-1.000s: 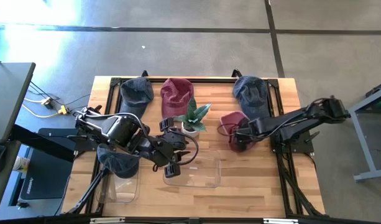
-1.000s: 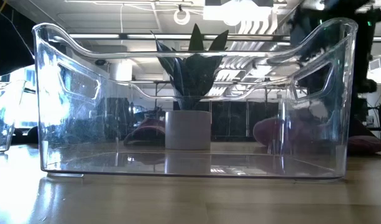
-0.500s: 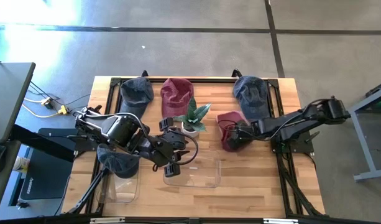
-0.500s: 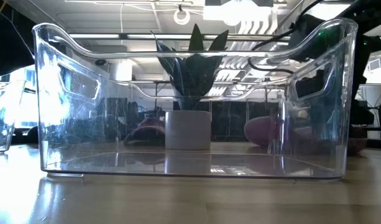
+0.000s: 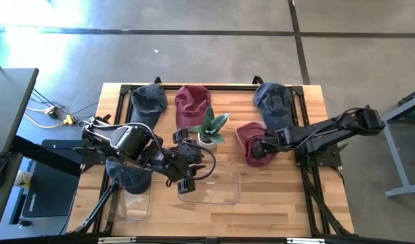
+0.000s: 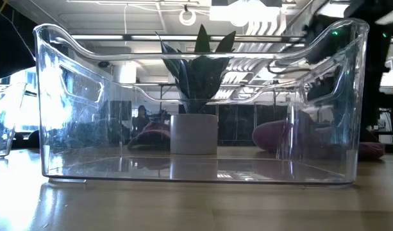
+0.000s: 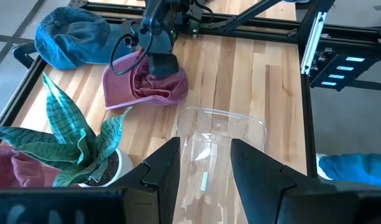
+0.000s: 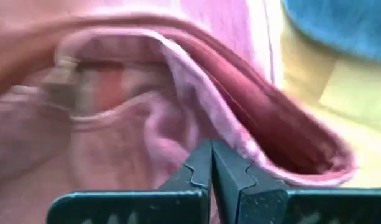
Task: Pick & Place hat
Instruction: Put the right red cap into the right transparent bin
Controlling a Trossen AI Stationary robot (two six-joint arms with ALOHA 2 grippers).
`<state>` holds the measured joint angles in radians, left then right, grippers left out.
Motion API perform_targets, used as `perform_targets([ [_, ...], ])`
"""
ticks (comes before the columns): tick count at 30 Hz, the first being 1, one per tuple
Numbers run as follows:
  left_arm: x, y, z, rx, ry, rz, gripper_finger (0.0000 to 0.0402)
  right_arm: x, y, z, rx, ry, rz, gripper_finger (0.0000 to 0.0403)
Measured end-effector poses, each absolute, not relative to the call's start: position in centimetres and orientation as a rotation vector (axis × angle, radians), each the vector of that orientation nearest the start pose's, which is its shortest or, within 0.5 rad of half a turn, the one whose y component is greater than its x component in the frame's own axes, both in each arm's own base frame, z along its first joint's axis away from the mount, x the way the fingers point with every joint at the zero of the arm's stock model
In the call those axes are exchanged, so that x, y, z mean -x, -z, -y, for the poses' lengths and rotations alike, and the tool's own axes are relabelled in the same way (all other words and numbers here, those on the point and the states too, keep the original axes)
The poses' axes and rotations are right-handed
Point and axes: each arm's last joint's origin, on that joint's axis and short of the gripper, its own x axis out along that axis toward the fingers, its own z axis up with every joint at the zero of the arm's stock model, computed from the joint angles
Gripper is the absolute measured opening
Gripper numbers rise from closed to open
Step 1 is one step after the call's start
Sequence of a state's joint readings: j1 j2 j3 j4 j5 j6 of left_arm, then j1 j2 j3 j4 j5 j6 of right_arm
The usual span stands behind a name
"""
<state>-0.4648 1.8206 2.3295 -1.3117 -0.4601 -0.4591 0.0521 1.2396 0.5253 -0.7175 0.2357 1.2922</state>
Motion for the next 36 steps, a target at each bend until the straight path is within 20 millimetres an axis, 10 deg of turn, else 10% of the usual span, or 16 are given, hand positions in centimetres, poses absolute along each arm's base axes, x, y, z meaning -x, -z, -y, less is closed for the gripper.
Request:
perform_targets([
  [6,-30.5,-46.4,13.9,0.081,-0.158,-0.698,0.0137,-17.0,-13.3,-0.6,-0.945,1.008,-0.95,0.0],
  [19,-30.5,-46.3,13.9,0.078,-0.156,-0.705,0.0137,-14.9,-21.8,0.6,-0.663,0.913,-1.147,0.0078],
  [28,-30.5,-46.3,13.9,0.079,-0.155,-0.705,0.0137,-13.7,-16.8,1.5,-0.525,0.689,-1.259,0.0252],
  [36,-30.5,-46.3,13.9,0.093,-0.132,-0.71,0.0137,-15.0,-15.4,2.2,-0.531,0.7,-1.049,0.0166],
])
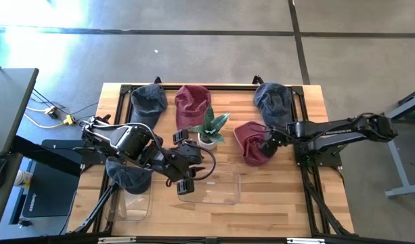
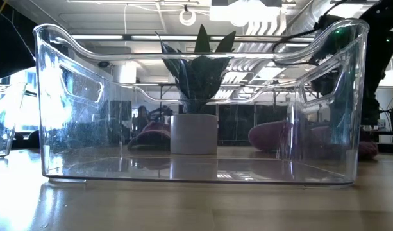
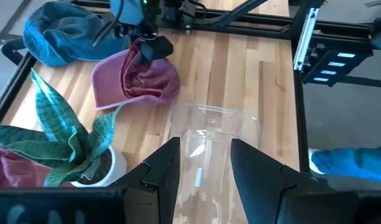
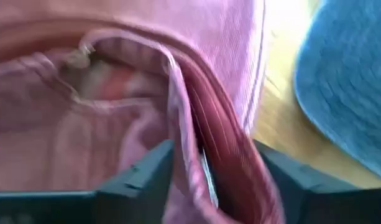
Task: Pick & Place hat
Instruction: Put the right red cap into the right transparent bin
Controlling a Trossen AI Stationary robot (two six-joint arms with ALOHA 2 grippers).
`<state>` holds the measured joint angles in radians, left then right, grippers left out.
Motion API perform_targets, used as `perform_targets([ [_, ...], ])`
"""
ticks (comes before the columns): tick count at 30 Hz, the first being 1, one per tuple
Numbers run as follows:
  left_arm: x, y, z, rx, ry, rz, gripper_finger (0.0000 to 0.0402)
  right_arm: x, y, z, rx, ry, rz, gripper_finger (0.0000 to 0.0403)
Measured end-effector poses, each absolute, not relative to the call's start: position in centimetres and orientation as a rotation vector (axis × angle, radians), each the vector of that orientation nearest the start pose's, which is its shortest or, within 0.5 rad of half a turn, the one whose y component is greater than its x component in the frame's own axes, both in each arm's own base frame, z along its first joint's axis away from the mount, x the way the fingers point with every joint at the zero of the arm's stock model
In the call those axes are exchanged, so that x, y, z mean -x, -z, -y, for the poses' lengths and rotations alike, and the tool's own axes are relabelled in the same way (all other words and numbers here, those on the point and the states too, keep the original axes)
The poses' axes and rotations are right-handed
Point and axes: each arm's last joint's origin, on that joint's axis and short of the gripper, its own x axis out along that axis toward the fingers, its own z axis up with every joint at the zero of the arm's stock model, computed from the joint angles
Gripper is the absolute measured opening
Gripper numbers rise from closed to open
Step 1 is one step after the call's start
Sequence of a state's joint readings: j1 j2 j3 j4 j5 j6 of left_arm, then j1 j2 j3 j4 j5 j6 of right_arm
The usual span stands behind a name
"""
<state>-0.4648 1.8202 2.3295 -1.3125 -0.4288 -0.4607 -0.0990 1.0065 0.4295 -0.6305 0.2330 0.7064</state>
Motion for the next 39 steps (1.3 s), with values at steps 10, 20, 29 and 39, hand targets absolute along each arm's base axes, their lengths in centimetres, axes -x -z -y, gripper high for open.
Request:
perform_targets([
  [10,-30.5,-46.4,13.9,0.1,-0.161,-0.695,0.0137,-16.4,-21.8,1.9,-0.752,0.921,-0.875,0.0035],
  [20,-30.5,-46.4,13.8,0.064,-0.177,-0.685,0.0137,-15.1,-18.4,2.5,-0.954,1.099,-0.837,0.0022],
  [29,-30.8,-46.7,13.8,-0.008,-0.166,-0.654,0.0137,-15.7,-18.6,1.9,-1.052,1.002,-0.795,0.0013],
  [39,-36.5,-45.6,11.5,-0.196,-0.212,-0.536,0.0137,-14.7,-25.8,1.5,-1.057,0.845,-0.696,0.0014],
])
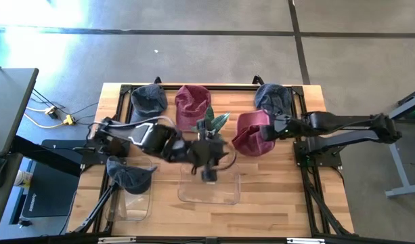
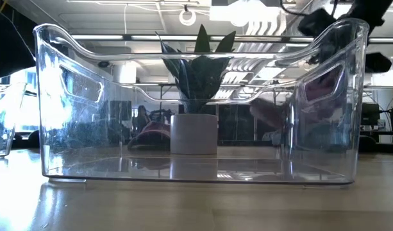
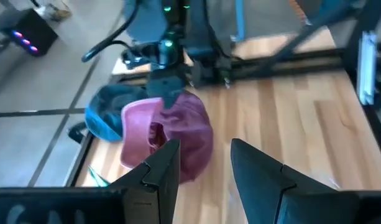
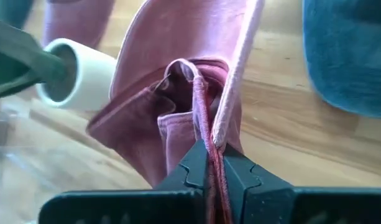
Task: Pick & Place hat
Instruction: Put the right red cap into the right transparent bin
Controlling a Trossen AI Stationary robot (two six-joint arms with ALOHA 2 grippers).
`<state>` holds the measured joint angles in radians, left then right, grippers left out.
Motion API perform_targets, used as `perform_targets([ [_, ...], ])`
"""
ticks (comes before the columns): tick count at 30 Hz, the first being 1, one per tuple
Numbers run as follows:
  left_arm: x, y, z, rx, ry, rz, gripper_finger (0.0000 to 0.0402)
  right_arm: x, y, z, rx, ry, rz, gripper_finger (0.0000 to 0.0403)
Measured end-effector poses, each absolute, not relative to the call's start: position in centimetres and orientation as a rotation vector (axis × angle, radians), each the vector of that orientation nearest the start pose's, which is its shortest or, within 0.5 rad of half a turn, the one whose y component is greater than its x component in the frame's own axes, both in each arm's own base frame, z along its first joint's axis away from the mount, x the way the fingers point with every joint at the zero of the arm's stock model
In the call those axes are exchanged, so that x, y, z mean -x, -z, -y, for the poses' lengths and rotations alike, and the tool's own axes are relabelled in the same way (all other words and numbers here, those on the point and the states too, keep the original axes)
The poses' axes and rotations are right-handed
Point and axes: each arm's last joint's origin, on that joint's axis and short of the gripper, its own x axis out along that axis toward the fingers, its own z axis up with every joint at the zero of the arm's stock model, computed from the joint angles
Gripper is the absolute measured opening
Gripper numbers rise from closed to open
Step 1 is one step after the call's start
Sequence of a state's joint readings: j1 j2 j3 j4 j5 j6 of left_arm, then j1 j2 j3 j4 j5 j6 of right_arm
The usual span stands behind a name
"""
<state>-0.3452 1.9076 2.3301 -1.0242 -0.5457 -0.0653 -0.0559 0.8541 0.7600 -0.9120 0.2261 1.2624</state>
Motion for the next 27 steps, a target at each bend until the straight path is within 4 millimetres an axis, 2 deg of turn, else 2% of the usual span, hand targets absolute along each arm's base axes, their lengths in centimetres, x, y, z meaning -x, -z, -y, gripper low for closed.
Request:
perform_targets([
  [7,-38.0,-46.3,9.0,-0.136,-0.275,-0.438,0.0137,-12.7,-31.4,1.2,-0.843,0.691,-0.81,0.0008],
  [12,-37.8,-47.1,7.4,-0.074,-0.306,-0.4,0.0137,-11.8,-35.7,1.4,-0.746,0.67,-0.683,0.0014],
  [15,-36.9,-47.6,7.2,-0.056,-0.252,-0.42,0.0137,-11.4,-37.3,1.5,-0.735,0.681,-0.609,0.0008],
  [19,-37.0,-47.1,7.6,-0.21,-0.111,-0.482,0.0137,-11.4,-36.7,1.7,-0.808,0.739,-0.611,0.0009],
  [21,-38.2,-46.2,8.0,-0.304,-0.044,-0.492,0.0137,-11.6,-35.5,1.8,-0.844,0.775,-0.651,0.0012],
  [24,-40.8,-43.4,8.6,-0.457,0.021,-0.551,0.0137,-12.0,-34.1,2.2,-0.887,0.78,-0.669,0.0009],
  [27,-43.9,-40.2,9.3,-0.604,0.037,-0.577,0.014,-12.5,-34.1,2.6,-0.95,0.723,-0.618,0.0008],
])
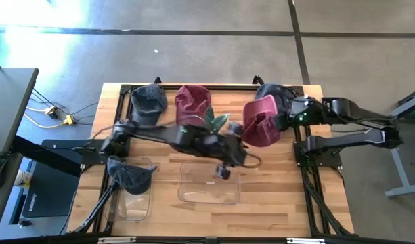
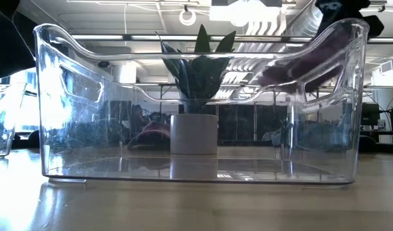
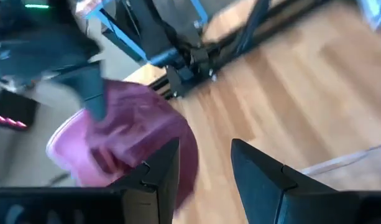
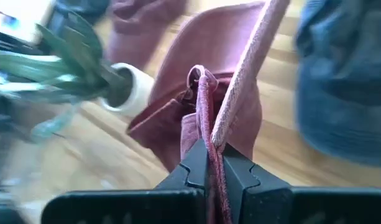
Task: Pick & Place hat
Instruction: Put the right red cap into the right transparent bin
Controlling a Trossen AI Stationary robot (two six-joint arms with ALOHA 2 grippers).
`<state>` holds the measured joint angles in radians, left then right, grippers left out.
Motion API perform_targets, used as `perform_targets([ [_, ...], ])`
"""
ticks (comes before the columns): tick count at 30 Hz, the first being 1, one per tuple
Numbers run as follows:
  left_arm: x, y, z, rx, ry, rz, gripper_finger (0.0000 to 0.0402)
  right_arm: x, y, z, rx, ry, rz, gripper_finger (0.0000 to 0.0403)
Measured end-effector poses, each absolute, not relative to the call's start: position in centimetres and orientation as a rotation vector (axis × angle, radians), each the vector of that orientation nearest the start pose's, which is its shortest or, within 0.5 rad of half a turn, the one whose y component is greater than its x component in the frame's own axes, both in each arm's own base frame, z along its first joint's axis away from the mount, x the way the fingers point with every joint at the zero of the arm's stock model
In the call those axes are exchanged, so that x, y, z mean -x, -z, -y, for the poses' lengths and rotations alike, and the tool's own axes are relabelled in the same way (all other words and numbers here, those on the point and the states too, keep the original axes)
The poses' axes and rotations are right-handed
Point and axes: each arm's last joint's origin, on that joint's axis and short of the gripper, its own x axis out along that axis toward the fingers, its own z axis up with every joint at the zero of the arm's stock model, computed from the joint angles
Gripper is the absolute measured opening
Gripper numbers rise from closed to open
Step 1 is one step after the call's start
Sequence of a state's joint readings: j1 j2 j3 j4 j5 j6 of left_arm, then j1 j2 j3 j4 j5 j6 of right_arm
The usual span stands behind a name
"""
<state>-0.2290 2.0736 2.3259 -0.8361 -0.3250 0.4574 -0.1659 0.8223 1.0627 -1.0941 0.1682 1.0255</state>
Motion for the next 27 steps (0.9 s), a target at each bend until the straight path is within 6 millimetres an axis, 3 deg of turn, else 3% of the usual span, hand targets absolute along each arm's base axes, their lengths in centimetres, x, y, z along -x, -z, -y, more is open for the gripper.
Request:
perform_targets([
  [4,-46.3,-37.9,9.9,-0.754,0.088,-0.555,0.0162,-12.3,-35.2,2.9,-1.01,0.659,-0.581,0.0012],
  [8,-47.8,-36.1,10.2,-0.863,0.096,-0.562,0.0211,-11.6,-36.4,2.7,-1.042,0.601,-0.546,0.0009],
  [14,-47.9,-37.1,9.7,-0.933,-0.072,-0.534,0.0275,-10.6,-37.5,2.4,-1.076,0.542,-0.469,0.0013],
  [22,-48.9,-35.3,8.5,-1.055,-0.171,-0.646,0.0268,-10.2,-39.1,2.1,-1.095,0.384,-0.324,0.0008],
  [27,-48.7,-35.7,8.4,-1.105,-0.238,-0.664,0.0249,-10.4,-39.4,2.1,-1.099,0.338,-0.304,0.0016],
])
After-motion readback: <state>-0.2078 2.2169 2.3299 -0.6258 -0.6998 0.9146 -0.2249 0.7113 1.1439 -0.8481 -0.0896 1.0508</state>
